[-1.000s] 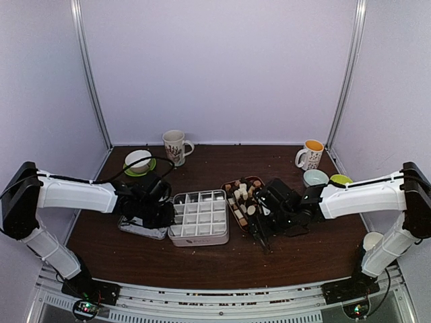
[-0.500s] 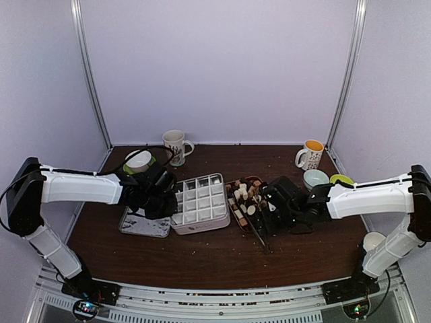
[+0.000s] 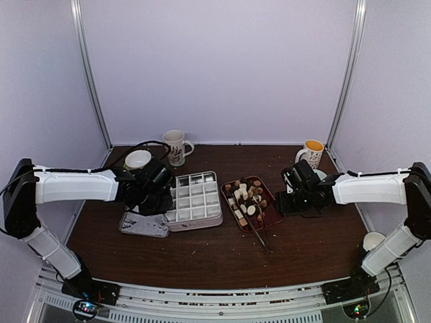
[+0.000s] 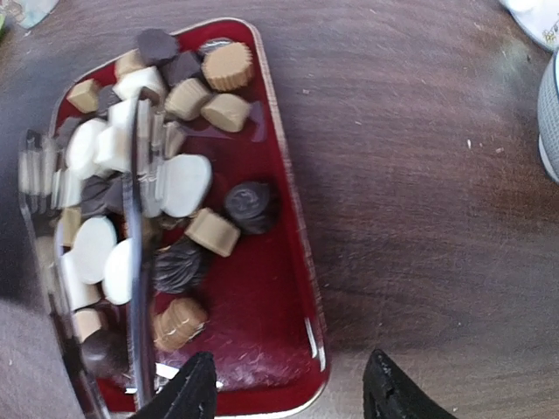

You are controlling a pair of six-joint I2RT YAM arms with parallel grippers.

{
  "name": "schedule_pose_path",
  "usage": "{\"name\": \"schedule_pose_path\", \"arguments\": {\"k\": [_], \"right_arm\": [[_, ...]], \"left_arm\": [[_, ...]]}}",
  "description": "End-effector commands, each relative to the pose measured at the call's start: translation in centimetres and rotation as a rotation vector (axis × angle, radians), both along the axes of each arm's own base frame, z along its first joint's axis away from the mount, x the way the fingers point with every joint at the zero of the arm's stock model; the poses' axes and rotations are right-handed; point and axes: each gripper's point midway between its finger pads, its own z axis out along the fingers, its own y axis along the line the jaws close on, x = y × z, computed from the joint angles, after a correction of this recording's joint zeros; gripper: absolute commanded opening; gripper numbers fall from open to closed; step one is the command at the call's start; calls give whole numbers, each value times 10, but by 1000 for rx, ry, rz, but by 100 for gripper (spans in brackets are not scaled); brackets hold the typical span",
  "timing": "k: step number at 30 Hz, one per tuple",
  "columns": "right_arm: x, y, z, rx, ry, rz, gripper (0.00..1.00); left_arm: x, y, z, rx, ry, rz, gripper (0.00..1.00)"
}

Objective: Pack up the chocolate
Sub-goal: Pick up the packing box from the center of the board.

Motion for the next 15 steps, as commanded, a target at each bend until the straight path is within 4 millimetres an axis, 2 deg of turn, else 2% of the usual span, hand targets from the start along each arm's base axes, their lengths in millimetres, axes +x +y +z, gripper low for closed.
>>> {"name": "schedule_pose_path", "arguments": {"k": [1, 9, 15], "right_arm": [[5, 1, -20, 0, 51, 25, 56], [12, -6, -41, -54, 93, -15, 44], [5, -10, -51, -57, 122, -32, 26]], "left_arm": [[16, -1, 38, -24, -102, 24, 0], [17, 0, 39, 6, -97, 17, 0], [19, -2, 36, 16, -92, 7, 0]]}}
